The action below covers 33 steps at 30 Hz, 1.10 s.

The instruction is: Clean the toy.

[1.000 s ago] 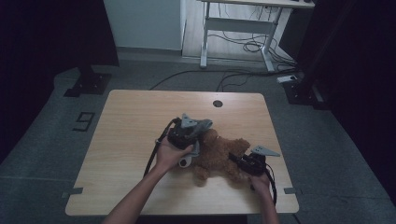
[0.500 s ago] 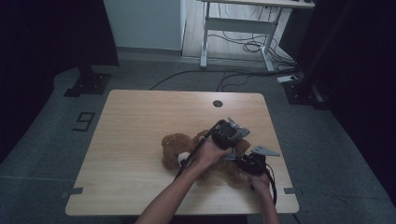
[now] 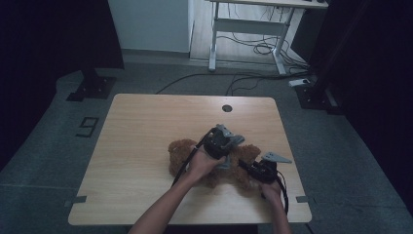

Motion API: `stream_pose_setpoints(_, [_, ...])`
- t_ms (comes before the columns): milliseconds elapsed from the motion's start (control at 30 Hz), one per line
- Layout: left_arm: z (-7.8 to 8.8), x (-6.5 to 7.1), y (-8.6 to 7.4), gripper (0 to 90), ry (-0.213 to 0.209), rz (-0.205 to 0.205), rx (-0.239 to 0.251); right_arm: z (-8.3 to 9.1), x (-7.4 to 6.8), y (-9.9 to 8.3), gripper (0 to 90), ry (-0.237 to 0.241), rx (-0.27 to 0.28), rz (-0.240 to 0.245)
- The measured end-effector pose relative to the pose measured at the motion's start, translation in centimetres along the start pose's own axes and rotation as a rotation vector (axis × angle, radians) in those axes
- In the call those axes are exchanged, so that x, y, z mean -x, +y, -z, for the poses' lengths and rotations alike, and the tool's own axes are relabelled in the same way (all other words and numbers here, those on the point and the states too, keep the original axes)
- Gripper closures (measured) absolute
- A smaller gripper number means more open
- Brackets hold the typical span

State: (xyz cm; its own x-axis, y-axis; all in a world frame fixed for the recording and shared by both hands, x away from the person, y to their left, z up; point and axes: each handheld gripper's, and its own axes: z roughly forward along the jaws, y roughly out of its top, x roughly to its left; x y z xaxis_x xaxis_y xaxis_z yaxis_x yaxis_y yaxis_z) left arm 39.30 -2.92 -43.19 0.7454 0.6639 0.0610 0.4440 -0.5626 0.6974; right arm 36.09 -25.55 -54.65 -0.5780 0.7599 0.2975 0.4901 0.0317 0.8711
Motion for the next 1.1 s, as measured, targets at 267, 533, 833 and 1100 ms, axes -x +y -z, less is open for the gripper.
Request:
stream_pose_setpoints(267, [2.1,-3.4,-2.8,77.6,0.061,0.052,-0.009,0.0,0.1,-0.1,69.0,-0.004,-0.004,0.0])
stream_pose_setpoints(533, [4.8,-6.2,-5.3,77.5,0.048,0.135,0.058,0.0,0.0,-0.1,69.1,-0.004,-0.007,-0.002])
stream_pose_setpoints(833, [6.7,-9.2,-8.0,77.3,0.086,0.215,0.071,-0.1,0.0,-0.1,69.1,-0.004,-0.009,-0.003])
stream_pose_setpoints(1100, [7.2,-10.0,-9.5,77.4,0.122,0.222,0.058,-0.1,0.0,-0.2,69.1,-0.005,-0.008,-0.002])
